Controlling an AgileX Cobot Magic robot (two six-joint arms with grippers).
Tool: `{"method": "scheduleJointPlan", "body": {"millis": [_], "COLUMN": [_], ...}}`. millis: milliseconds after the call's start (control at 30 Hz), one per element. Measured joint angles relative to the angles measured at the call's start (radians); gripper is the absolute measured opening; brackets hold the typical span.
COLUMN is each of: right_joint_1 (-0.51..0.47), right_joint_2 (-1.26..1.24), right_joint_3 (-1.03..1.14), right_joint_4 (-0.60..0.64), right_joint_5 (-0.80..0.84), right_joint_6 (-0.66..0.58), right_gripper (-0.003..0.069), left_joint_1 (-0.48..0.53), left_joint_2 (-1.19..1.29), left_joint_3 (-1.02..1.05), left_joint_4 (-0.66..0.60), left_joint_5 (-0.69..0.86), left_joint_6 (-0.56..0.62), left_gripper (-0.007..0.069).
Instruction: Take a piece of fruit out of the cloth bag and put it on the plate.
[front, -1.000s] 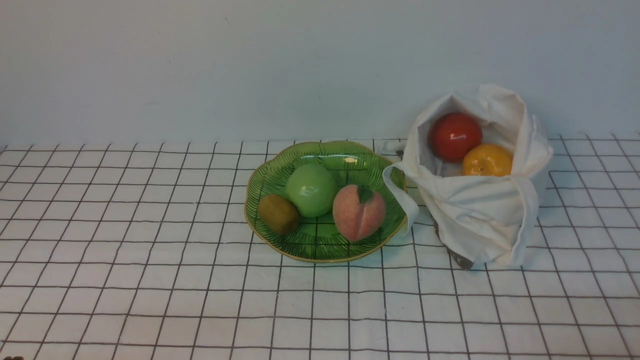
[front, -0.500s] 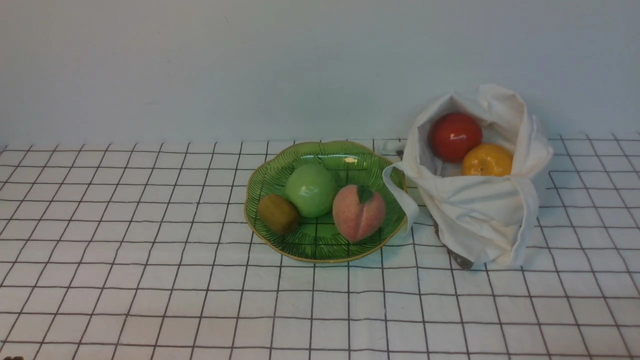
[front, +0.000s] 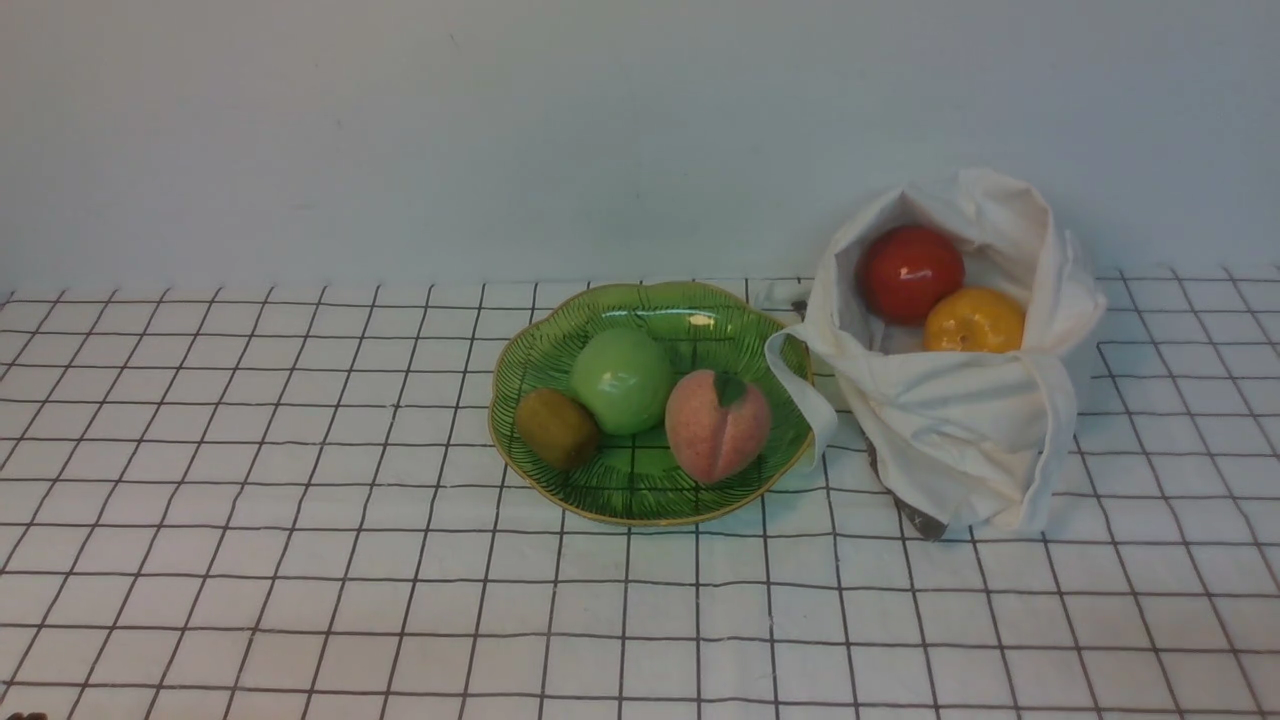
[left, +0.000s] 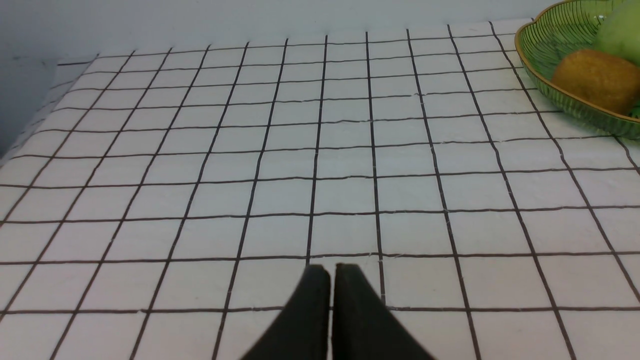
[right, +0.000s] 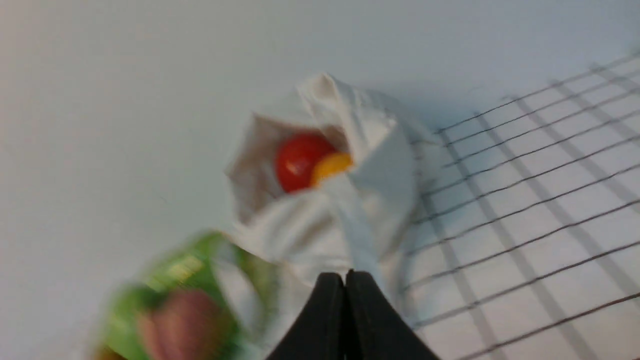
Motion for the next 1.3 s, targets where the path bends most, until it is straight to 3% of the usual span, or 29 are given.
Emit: {"method": "scheduleJointPlan", "body": {"millis": [167,267,467,633,733,900,1033,1300], "right_joint_1": [0.0,0.0,0.0,0.0,0.0,0.0,0.0,0.0], "right_joint_2": [0.0,0.0,0.0,0.027,0.199,0.485,0.788,1.188], "right_joint_3": [0.0,0.0,-0.037,-0.246,-0.444,-0.635,-0.775,-0.964], "right_joint_4": [0.275,0.331,0.33,0.223,0.116,0.06,0.099,0.278], "right_joint_5": [-0.069,-0.075,-0.074,-0.068,0.075,0.402,0.553,0.555], "right_joint_6": [0.127,0.136,0.112,-0.076,-0.228,-0.333,-0.498,-0.764], "right_gripper": [-0.0015,-0.0015,-0.0015,-0.0015,-0.0015,-0.0015,-0.0015,0.0015], "left_joint_1": [0.0,0.0,0.0,0.0,0.0,0.0,0.0,0.0], "left_joint_2": [0.0,0.0,0.0,0.0,0.0,0.0,0.0,0.0], "left_joint_3": [0.0,0.0,0.0,0.0,0.0,0.0,0.0,0.0], "left_joint_4": [0.0,0.0,0.0,0.0,0.0,0.0,0.0,0.0], "left_joint_5": [0.0,0.0,0.0,0.0,0.0,0.0,0.0,0.0], "left_joint_6": [0.0,0.0,0.0,0.0,0.0,0.0,0.0,0.0], "left_gripper": [-0.0008,-0.0008,-0.0008,-0.0008,-0.0008,-0.0008,-0.0008,-0.0008]}}
